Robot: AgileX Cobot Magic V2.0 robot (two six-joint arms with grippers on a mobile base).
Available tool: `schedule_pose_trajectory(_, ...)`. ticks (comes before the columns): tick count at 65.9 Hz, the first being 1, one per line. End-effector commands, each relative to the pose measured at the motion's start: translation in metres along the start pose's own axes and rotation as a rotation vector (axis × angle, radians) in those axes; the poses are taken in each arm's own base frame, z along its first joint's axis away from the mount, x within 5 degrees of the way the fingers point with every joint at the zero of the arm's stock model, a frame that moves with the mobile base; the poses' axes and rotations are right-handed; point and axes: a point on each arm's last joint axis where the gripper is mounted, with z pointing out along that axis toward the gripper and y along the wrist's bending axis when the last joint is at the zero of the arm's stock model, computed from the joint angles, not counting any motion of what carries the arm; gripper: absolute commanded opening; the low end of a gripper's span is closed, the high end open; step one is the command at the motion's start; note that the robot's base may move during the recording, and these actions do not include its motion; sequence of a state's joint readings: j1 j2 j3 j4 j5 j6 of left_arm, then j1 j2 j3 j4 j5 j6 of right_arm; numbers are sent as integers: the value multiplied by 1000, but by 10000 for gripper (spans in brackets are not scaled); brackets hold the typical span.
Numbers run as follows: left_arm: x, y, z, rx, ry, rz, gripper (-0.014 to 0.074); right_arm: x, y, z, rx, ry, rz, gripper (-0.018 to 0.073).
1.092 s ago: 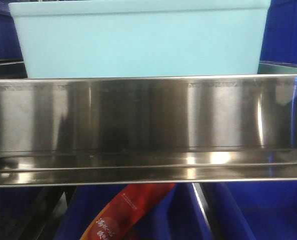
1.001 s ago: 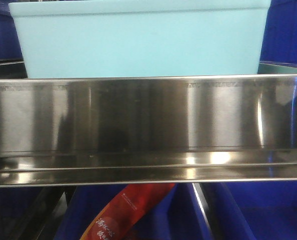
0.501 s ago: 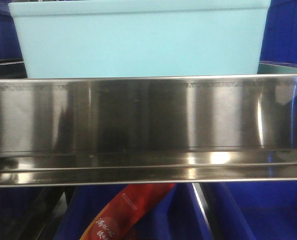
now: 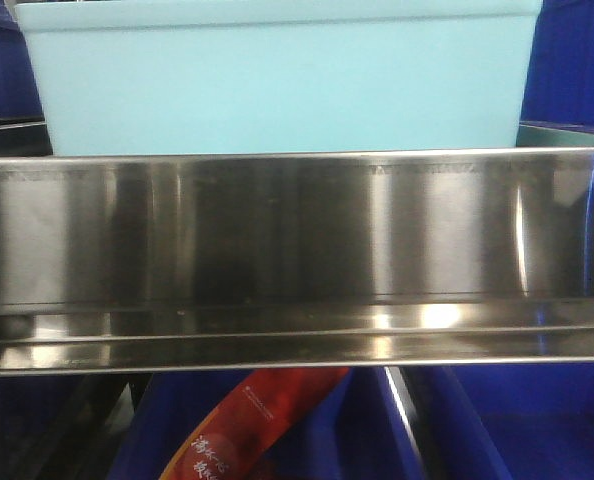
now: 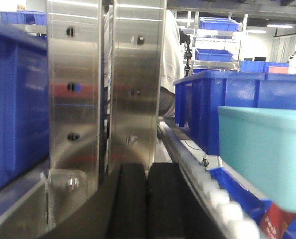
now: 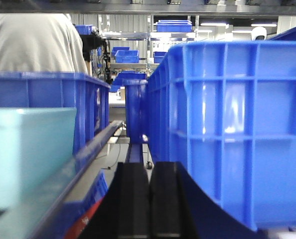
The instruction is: Fetch blue bin and place on conveyor start
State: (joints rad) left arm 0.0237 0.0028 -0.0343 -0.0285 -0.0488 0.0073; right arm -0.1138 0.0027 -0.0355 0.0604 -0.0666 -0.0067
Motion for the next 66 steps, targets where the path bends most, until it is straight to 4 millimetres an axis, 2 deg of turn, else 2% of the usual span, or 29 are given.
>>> schedule_pose_trajectory(1,-29,-1,-3,7,-52,38,-111,-33,2,-3,-6,-66,24,-144)
schedule_pose_trajectory(5,-46,-1,-6,4,-34,64,-101,-57,4,-7,-14,-72,23,-76)
schedule_pose_trajectory(8,-64,-1,-9,0,-25,68,-57,-75,5,-9,-19,-59,22,38)
schedule_pose_trajectory(12,-81,-1,-9,-2,3,68,15,-89,7,-6,-21,-34,22,200)
schedule_pose_trajectory(15,-93,-1,-8,-2,26,60,132,-103,7,-2,-23,-26,21,357)
schedule_pose_trajectory(22,-111,-3,-2,14,12,7,370,-110,8,9,-19,-2,16,571)
schedule_pose_trajectory(26,-115,-4,2,25,12,-33,459,-112,7,15,-13,-20,-5,568)
schedule_pose_trajectory(30,-117,-6,6,41,41,-55,506,-115,7,20,-11,-26,-9,568)
schedule_pose_trajectory(33,-118,-7,11,61,102,-49,509,-117,7,23,-11,-1,-9,568)
schedule_pose_trajectory(41,-133,-13,29,151,240,117,508,-127,9,36,-15,121,-9,568)
schedule_pose_trajectory(47,-154,-20,45,230,282,131,508,-136,12,49,-46,194,-31,568)
schedule_pose_trajectory(55,-171,-37,77,348,388,130,508,-149,21,70,-124,280,-47,568)
schedule_pose_trajectory(66,-180,-62,128,426,537,102,508,-164,42,108,-251,429,-58,568)
